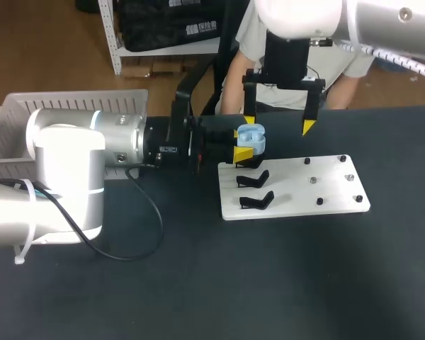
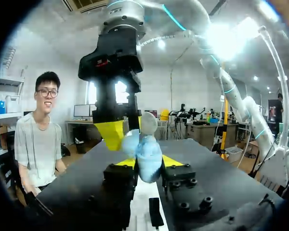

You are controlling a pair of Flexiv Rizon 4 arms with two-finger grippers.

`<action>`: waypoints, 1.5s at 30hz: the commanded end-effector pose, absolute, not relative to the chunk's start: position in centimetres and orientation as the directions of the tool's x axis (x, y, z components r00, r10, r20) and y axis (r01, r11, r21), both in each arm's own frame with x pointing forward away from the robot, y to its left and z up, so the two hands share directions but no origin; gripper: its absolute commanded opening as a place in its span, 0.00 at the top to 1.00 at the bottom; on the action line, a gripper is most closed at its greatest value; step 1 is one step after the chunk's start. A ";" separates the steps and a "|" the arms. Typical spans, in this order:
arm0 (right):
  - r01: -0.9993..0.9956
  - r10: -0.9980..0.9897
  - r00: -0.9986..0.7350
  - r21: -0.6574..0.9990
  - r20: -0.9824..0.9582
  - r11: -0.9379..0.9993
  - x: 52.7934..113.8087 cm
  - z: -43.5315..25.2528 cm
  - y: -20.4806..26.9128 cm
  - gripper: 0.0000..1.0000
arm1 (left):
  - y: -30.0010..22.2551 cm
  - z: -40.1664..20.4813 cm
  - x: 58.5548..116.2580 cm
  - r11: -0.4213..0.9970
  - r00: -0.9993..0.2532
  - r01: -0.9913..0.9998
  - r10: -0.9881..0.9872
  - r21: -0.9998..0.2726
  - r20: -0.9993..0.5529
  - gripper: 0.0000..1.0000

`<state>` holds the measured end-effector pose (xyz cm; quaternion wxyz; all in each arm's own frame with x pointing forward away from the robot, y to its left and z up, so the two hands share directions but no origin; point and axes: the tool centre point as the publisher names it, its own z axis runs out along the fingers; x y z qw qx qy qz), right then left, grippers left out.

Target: Pick up each earbud case from the left stands, insert the matching earbuds, close the lid, and place the case in the box.

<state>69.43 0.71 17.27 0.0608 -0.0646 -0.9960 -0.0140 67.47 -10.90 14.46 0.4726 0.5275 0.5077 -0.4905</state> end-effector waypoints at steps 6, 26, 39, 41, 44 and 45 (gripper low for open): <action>0.110 0.106 -0.987 0.028 0.122 0.993 67.7 17.7 0.6 0.00 | -10.9 14.4 67.3 -0.030 0.007 1.000 0.069 0.005 -0.998 1.00; 0.292 0.319 -0.929 0.160 -0.186 0.943 65.5 22.1 -2.7 0.00 | -2.1 16.3 70.3 0.184 0.012 0.982 0.146 0.039 -0.989 1.00; 0.292 0.319 -0.929 0.160 -0.186 0.943 65.5 22.1 -2.7 0.00 | 10.8 16.3 74.8 0.595 -0.151 0.801 0.309 0.066 -0.939 1.00; 0.292 0.319 -0.929 0.160 -0.186 0.943 65.5 22.1 -2.7 0.00 | 12.8 15.5 76.1 0.675 -0.208 0.736 0.305 0.057 -0.929 1.00; 0.292 0.319 -0.929 0.160 -0.186 0.943 65.5 22.1 -2.7 0.00 | 15.8 13.9 78.4 0.764 -0.289 0.643 0.300 0.048 -0.909 1.00; 0.292 0.319 -0.929 0.160 -0.186 0.943 65.5 22.1 -2.7 0.00 | 16.8 13.3 79.2 0.788 -0.312 0.614 0.303 0.053 -0.900 1.00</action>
